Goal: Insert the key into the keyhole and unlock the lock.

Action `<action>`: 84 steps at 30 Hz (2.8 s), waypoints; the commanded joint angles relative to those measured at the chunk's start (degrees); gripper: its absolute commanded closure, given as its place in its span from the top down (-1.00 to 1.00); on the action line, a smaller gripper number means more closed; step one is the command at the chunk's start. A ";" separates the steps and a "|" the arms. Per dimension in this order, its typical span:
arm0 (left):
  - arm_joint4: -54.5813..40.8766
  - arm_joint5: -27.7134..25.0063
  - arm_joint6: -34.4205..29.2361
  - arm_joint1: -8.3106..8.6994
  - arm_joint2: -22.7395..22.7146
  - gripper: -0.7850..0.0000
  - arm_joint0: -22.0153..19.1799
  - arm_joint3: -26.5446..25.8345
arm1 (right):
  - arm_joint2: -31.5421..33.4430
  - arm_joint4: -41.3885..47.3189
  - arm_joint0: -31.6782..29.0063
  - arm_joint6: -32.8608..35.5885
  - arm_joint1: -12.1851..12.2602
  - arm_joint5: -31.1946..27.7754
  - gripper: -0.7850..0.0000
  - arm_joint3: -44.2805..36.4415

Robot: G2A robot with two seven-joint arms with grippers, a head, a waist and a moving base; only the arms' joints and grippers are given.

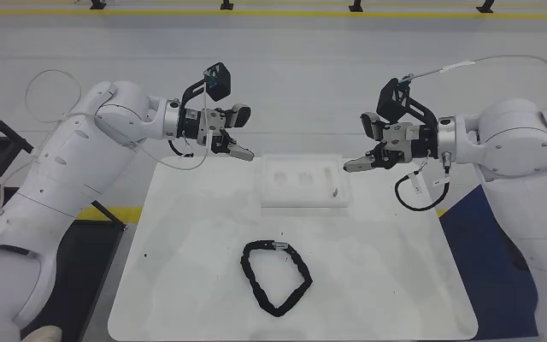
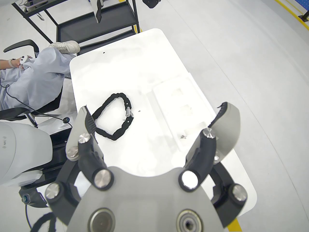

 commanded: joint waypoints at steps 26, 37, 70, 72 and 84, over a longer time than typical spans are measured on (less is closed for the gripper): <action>0.00 0.00 0.00 0.00 0.00 1.00 0.00 0.00 | -1.89 -5.82 -2.69 -2.33 0.09 7.54 1.00 9.75; 0.00 0.00 0.00 0.00 0.00 1.00 0.00 0.00 | -12.76 -3.69 2.86 -3.35 -3.87 10.59 1.00 22.23; 0.00 0.00 0.00 0.00 0.00 1.00 0.00 0.00 | -37.72 -8.88 17.18 -6.45 -24.53 22.50 1.00 60.00; 0.00 0.00 0.00 0.00 0.00 1.00 0.00 0.00 | -37.72 -8.88 17.18 -6.45 -24.53 22.50 1.00 60.00; 0.00 0.00 0.00 0.00 0.00 1.00 0.00 0.00 | -37.72 -8.88 17.18 -6.45 -24.53 22.50 1.00 60.00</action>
